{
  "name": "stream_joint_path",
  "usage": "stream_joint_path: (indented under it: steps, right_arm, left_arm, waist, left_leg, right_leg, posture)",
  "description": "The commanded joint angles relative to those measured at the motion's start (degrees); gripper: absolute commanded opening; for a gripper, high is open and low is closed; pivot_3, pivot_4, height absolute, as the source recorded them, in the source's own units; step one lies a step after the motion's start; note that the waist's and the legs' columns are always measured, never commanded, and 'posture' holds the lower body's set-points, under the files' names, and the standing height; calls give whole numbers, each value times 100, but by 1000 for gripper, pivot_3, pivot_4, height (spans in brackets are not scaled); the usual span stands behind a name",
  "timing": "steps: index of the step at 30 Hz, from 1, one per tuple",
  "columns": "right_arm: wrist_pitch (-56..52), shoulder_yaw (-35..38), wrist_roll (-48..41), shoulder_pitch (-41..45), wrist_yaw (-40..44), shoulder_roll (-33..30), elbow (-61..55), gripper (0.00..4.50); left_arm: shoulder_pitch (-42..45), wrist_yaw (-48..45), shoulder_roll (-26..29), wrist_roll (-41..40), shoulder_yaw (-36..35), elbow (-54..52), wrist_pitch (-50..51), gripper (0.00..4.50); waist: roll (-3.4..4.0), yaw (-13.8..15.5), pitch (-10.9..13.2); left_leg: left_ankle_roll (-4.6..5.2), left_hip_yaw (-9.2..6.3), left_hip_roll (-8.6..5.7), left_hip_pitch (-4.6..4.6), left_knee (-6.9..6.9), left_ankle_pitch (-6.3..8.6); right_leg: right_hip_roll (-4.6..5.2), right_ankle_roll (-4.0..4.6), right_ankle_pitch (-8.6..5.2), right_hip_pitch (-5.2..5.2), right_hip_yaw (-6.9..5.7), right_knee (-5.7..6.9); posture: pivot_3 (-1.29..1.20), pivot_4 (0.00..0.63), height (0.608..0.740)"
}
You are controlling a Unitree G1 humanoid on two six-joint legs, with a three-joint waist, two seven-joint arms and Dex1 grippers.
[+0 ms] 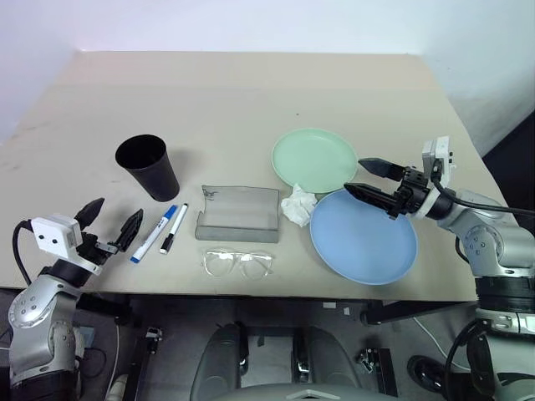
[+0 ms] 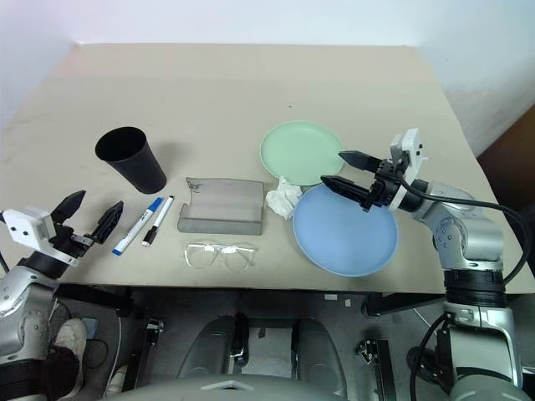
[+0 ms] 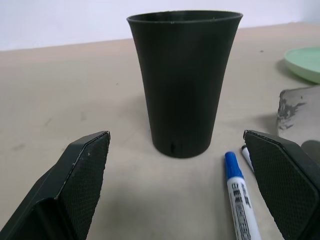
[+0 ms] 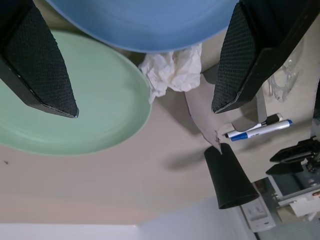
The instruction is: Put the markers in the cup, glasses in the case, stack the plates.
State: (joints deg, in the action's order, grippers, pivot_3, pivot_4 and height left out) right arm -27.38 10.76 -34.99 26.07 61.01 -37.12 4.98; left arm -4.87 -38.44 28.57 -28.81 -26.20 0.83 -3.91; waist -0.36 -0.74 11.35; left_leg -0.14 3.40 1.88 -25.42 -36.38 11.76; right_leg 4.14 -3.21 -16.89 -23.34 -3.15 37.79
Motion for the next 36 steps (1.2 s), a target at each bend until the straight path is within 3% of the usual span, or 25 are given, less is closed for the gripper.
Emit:
stream_joint_path:
  steps: [1,8,18,23,36]
  right_arm:
    - [62,11,-3,142,47,-16,-67,4479]
    - [-110,3,-64,134,10,-20,-123,4479]
    - [-466,49,-36,174,-22,-318,-236,4479]
    - [-813,-51,128,195,-202,-606,-204,4479]
    - [-1868,-129,422,267,-555,-1312,-86,4479]
  left_arm:
    - [-24,96,-26,-13,-152,-186,-120,4500]
    - [31,141,-20,44,-69,-237,-150,4500]
    - [-435,-908,504,-663,138,-1167,751,4500]
    - [-424,-1260,613,-543,527,-1479,889,4500]
    - [357,-1913,770,-706,1202,-1501,1425,4500]
  waist:
    - [-2,2,-1]
    - [-3,2,-2]
    - [-1,-7,-2]
    - [-2,-5,-2]
    - [0,2,-2]
  left_leg:
    - [0,0,0,0,-2,0]
    - [2,0,0,0,-15,-1]
    - [0,0,1,-1,-11,0]
    - [-14,3,-4,-2,-9,9]
    - [6,15,-5,-4,-6,-3]
  right_leg:
    - [0,0,0,0,0,2]
    - [2,1,-1,5,0,5]
    - [6,19,-10,0,2,6]
    - [16,20,-11,-1,1,6]
    - [16,19,-11,-3,1,5]
  posture:
    - [0,150,711]
    - [0,150,711]
    - [0,150,711]
    - [0,150,711]
    - [0,150,711]
